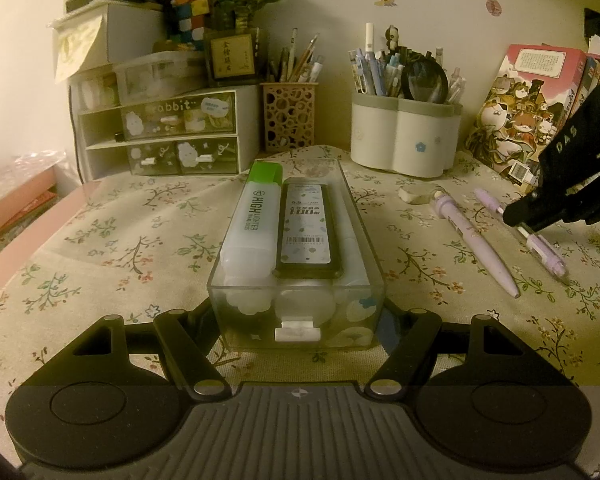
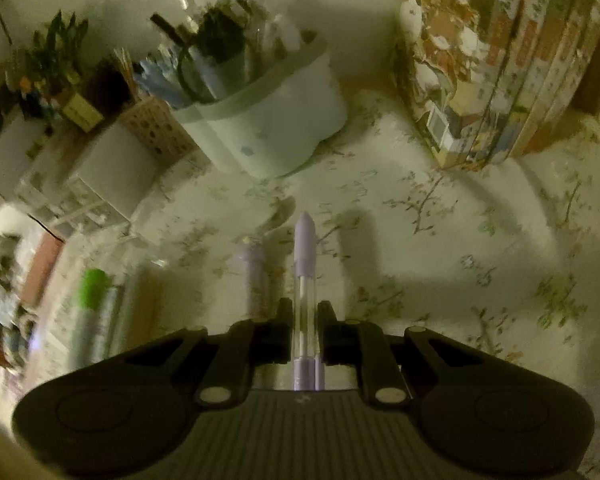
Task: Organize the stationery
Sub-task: 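Grasp the lavender pen with the right gripper and lift, then lower the lavender pen into the clear box and release it, then grasp the pink pen with the right gripper and lift, then lower the pink pen into the clear box and open the right gripper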
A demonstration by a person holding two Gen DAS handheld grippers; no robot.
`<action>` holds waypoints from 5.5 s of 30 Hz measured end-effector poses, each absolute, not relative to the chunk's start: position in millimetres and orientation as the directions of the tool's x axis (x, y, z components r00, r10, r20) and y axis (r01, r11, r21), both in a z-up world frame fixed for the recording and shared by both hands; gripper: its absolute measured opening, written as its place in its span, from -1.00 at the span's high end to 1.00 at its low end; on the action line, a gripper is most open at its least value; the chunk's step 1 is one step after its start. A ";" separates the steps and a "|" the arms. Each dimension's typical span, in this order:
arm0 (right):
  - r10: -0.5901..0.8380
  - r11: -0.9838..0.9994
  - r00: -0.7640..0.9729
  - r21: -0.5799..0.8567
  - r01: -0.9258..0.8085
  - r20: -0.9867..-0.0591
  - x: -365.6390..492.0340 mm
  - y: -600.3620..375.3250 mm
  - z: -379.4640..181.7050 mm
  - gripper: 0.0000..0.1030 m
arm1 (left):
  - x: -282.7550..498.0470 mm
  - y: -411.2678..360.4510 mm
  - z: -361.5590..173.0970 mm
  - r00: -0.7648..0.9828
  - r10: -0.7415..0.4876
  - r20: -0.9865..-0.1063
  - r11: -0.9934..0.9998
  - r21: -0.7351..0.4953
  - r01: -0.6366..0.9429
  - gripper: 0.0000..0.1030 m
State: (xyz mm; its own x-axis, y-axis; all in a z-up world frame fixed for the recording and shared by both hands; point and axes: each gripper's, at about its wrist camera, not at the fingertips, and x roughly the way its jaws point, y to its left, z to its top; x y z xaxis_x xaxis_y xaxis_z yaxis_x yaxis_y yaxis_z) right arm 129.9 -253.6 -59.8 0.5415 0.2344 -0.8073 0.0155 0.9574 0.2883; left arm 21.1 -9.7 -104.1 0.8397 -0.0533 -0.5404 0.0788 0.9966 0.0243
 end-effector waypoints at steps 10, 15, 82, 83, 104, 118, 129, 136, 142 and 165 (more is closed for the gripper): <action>0.308 0.911 0.558 0.408 0.060 -0.770 124.9 -246.0 -57.8 0.79 | 21.1 -9.7 -104.1 0.840 -0.053 -0.541 0.997 0.025 0.079 -0.41; 0.404 0.877 0.537 0.480 0.003 -0.741 123.7 -211.7 -50.2 0.79 | 21.1 -9.8 -104.1 0.840 -0.053 -0.540 0.997 0.025 0.079 -0.41; 0.186 0.982 0.552 0.166 -0.087 -0.813 142.2 -194.4 -78.0 0.61 | 21.9 -11.7 -104.4 0.840 -0.055 -0.540 0.996 0.025 0.081 -0.41; 0.182 0.983 0.553 0.159 -0.090 -0.813 141.7 -193.4 -79.4 0.61 | 21.9 -11.6 -104.3 0.840 -0.055 -0.540 0.996 0.025 0.081 -0.41; 0.348 0.898 0.558 0.438 0.030 -0.753 130.0 -196.3 -71.5 0.71 | 21.8 -11.8 -104.3 0.840 -0.054 -0.540 0.996 0.025 0.081 -0.41; 0.465 0.814 0.552 0.579 0.041 -0.692 124.5 -165.3 -59.1 0.71 | 22.4 -12.6 -104.0 0.840 -0.054 -0.540 0.996 0.026 0.082 -0.41; 0.472 0.817 0.519 0.575 0.048 -0.713 129.4 -138.1 -64.3 0.66 | 23.7 -12.8 -103.5 0.840 -0.056 -0.540 0.996 0.026 0.083 -0.41; 0.417 0.846 0.587 0.532 0.028 -0.694 122.8 -158.4 -57.2 0.66 | 23.9 -13.0 -103.3 0.840 -0.057 -0.539 0.996 0.026 0.084 -0.41; 0.409 0.873 0.594 0.486 -0.036 -0.692 114.8 -175.6 -56.2 0.62 | 24.3 -13.4 -103.1 0.840 -0.057 -0.539 0.996 0.028 0.085 -0.41; 0.380 0.920 0.634 0.344 -0.186 -0.674 118.9 -159.6 -48.5 0.49 | 25.8 -12.6 -103.1 0.841 -0.059 -0.539 0.996 0.028 0.088 -0.41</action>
State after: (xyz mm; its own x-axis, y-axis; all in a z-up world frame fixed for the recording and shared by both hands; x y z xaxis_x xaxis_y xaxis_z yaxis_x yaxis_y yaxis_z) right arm 118.9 -159.6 -48.5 0.6336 0.3800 -0.6739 -0.1858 0.9203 0.3442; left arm 25.8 -12.6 -103.1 0.8405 -0.0589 -0.5386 0.0877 0.9958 0.0280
